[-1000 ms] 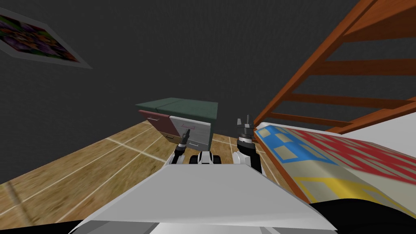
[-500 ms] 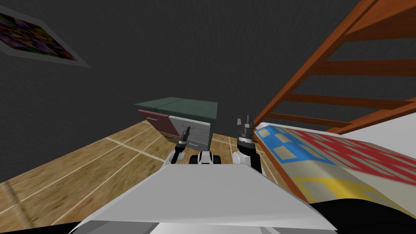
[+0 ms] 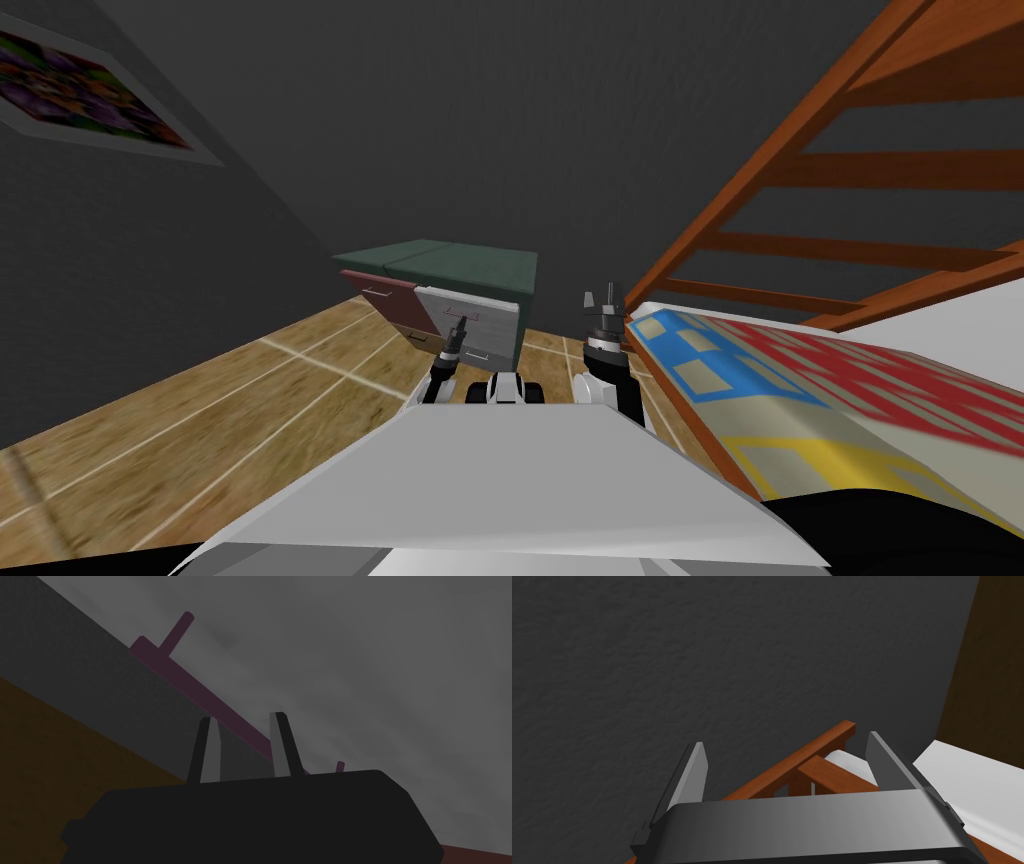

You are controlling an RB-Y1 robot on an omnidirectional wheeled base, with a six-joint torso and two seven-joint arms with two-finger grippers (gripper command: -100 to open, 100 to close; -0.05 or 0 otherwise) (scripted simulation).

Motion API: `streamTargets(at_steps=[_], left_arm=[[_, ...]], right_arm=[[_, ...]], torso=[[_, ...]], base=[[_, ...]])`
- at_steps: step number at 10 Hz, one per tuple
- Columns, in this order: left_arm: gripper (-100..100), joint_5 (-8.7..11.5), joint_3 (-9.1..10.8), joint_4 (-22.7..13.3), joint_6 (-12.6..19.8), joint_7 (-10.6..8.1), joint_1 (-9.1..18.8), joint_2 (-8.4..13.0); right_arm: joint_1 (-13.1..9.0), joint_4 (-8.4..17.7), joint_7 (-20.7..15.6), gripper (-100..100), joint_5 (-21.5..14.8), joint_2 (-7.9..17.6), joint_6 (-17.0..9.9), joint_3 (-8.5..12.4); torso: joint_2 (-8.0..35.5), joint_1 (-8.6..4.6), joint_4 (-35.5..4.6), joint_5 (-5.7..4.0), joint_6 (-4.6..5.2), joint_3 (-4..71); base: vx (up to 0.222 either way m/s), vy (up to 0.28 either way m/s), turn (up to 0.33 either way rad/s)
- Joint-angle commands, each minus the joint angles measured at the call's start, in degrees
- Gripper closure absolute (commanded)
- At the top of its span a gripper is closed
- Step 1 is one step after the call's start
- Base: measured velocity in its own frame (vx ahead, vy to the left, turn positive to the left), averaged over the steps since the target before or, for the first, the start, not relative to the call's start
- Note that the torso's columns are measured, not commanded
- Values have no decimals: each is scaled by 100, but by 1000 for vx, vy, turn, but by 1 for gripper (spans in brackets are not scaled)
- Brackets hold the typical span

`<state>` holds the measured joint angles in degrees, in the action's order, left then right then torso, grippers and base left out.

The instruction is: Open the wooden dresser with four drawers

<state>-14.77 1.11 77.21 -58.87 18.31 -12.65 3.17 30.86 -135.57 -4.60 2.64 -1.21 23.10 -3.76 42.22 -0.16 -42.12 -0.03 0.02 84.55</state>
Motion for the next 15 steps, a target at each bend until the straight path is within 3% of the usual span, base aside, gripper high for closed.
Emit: streamTargets(at_steps=[1,4,5,6,9,10,12,13,15], left_arm=[[100,-9,-6,109,132,-61,23,45],[100,-33,-9,340,451,-185,90,149],[100,-32,-15,273,410,-169,50,131],[100,-38,5,-29,349,-185,322,154],[100,-41,27,-528,255,-190,754,173],[100,-41,27,-579,255,-190,767,173],[100,-44,49,-976,161,-194,1133,191],[100,-44,49,-997,161,-194,1133,191],[100,-48,71,-1375,67,-199,1499,209]], right_arm=[[0,0,0,0,0,0,0,0],[-2,1,0,0,0,0,0,0],[-2,1,0,0,0,0,0,0],[-1,0,0,0,0,0,0,0],[-1,0,0,0,0,0,0,0],[-1,0,0,0,0,0,0,0],[0,0,0,0,0,0,0,0],[-1,0,0,0,0,0,0,0],[-1,0,0,0,0,0,0,0]], torso=[[-6,2,-7,-3,-1,7],[57,3,-40,-7,-6,-29],[45,3,-47,-12,-8,-18],[9,-4,-40,-14,-5,3],[9,12,-20,-3,-6,1],[6,7,-21,-4,0,2],[6,-3,-13,-3,2,2],[11,2,-12,-1,4,-3],[11,3,-16,-3,0,-1]], base=[[-101,7,21],[-190,10,28],[-81,12,4],[-102,-5,115],[-100,5,80],[-41,1,-1],[-84,-1,81],[-46,8,6],[-84,2,80]])
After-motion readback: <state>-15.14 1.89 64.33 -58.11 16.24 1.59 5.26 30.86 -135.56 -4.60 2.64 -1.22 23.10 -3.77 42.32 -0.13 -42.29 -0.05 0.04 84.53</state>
